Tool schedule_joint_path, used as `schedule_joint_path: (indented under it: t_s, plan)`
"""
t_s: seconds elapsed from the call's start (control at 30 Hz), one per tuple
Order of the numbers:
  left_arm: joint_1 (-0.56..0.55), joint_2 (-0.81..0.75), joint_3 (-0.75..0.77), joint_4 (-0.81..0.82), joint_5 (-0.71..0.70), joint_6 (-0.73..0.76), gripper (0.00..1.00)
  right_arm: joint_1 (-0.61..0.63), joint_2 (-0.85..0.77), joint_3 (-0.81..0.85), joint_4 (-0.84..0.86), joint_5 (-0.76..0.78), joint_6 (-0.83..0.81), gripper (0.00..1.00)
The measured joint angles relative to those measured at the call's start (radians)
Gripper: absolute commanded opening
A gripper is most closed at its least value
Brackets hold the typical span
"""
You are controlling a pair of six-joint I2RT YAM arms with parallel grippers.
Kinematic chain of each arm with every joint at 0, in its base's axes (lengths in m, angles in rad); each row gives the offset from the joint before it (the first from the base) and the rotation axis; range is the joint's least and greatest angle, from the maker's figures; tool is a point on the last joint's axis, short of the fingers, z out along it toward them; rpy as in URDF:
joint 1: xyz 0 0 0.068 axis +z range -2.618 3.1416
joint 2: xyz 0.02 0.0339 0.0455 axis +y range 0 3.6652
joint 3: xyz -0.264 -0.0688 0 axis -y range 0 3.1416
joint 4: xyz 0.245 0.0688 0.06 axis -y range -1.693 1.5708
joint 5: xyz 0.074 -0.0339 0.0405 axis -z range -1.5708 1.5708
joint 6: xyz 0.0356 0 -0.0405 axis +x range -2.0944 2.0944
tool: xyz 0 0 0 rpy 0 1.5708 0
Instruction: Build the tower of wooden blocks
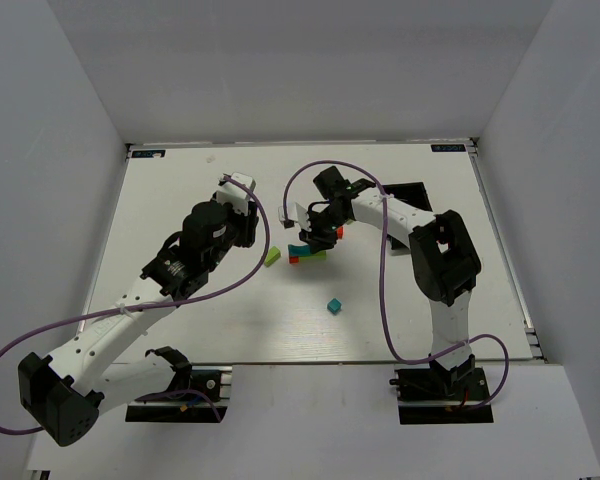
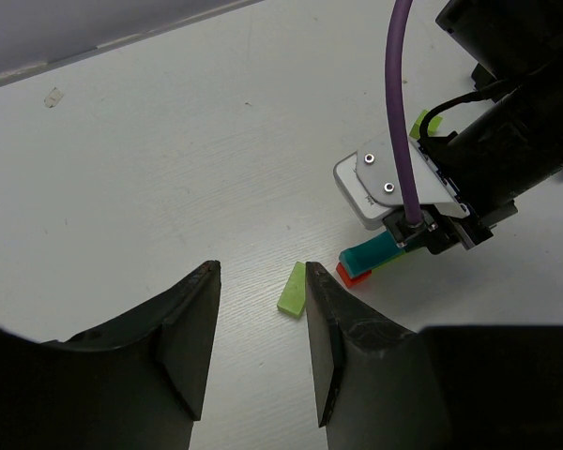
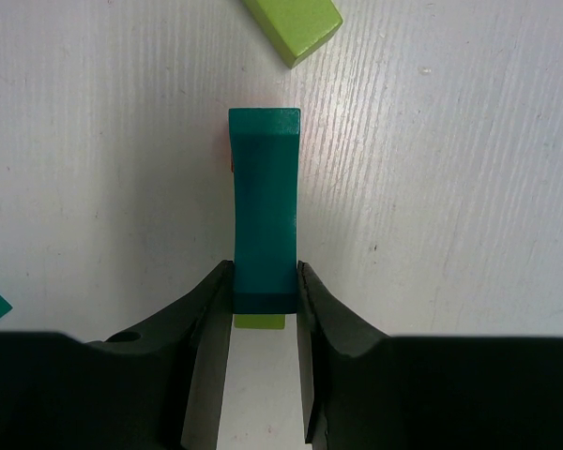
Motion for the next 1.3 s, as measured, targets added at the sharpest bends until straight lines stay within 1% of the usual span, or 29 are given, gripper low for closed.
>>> schedule_joint_path:
  t_s: [0.47, 0.5, 1.3]
  plan:
    - [0.000, 0.000, 0.000, 0.000, 0.000, 0.000, 0.52, 0.000, 0.000, 0.000, 0.000, 0.004, 0.000, 0.02]
    - [0.000, 0.000, 0.000, 0.000, 0.000, 0.000, 0.52, 0.000, 0.000, 0.000, 0.000, 0.004, 0.000, 0.03]
    - [0.000, 0.000, 0.000, 0.000, 0.000, 0.000, 0.52, 0.005, 0.000, 0.000, 0.000, 0.004, 0.000, 0.04]
